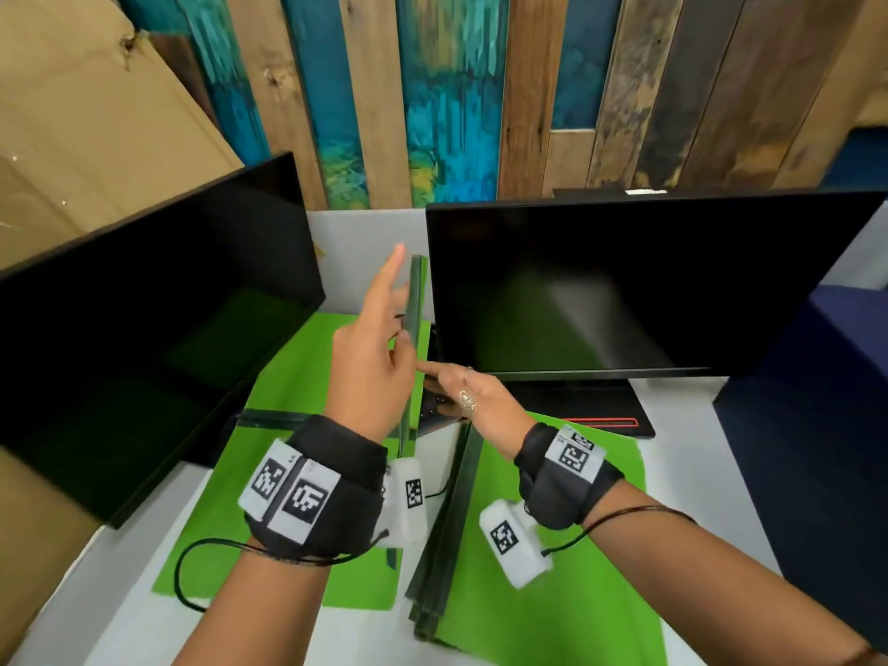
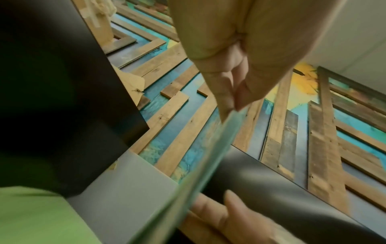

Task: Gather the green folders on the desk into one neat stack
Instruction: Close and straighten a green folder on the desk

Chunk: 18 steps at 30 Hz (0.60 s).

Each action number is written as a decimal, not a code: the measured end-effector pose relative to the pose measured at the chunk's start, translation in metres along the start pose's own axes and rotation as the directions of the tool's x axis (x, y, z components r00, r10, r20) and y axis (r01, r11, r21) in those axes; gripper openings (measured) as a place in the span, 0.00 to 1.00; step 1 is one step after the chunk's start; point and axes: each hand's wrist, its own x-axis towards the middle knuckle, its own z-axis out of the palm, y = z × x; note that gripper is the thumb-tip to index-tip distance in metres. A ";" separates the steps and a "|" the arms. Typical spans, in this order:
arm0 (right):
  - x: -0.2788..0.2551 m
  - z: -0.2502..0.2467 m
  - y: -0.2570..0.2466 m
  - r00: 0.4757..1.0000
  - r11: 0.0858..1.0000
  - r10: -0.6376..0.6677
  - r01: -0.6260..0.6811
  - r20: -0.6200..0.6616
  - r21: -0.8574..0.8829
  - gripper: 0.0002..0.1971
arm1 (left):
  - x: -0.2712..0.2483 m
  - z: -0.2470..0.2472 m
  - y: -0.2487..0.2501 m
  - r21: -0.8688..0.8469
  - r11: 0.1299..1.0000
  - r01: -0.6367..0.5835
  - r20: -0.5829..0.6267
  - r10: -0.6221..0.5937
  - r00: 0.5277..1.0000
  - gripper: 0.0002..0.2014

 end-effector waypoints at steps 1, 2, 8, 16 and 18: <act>0.004 -0.001 0.002 1.000 1.000 0.006 -0.006 -0.020 -0.027 0.14 | -0.003 -0.003 0.000 -0.050 0.999 0.008 0.020 -0.007 1.000 0.37; 0.010 -0.001 0.002 0.999 0.999 0.017 -0.019 -0.045 -0.037 0.13 | -0.006 -0.005 0.000 -0.106 0.994 0.015 0.041 -0.011 0.999 0.37; 0.038 -0.007 0.007 0.959 0.973 0.219 -0.201 -0.178 0.115 0.31 | -0.029 -0.035 -0.001 -0.374 0.926 0.055 0.112 -0.013 0.994 0.35; 0.046 0.000 0.030 0.944 0.875 0.322 -0.324 0.067 0.360 0.70 | -0.055 -0.084 -0.001 -0.486 0.871 0.074 0.067 -0.048 0.997 0.30; 0.056 0.003 0.047 0.948 0.851 0.299 -0.317 0.111 0.418 0.56 | -0.058 -0.095 -0.003 -0.491 0.869 0.063 0.033 -0.054 0.998 0.32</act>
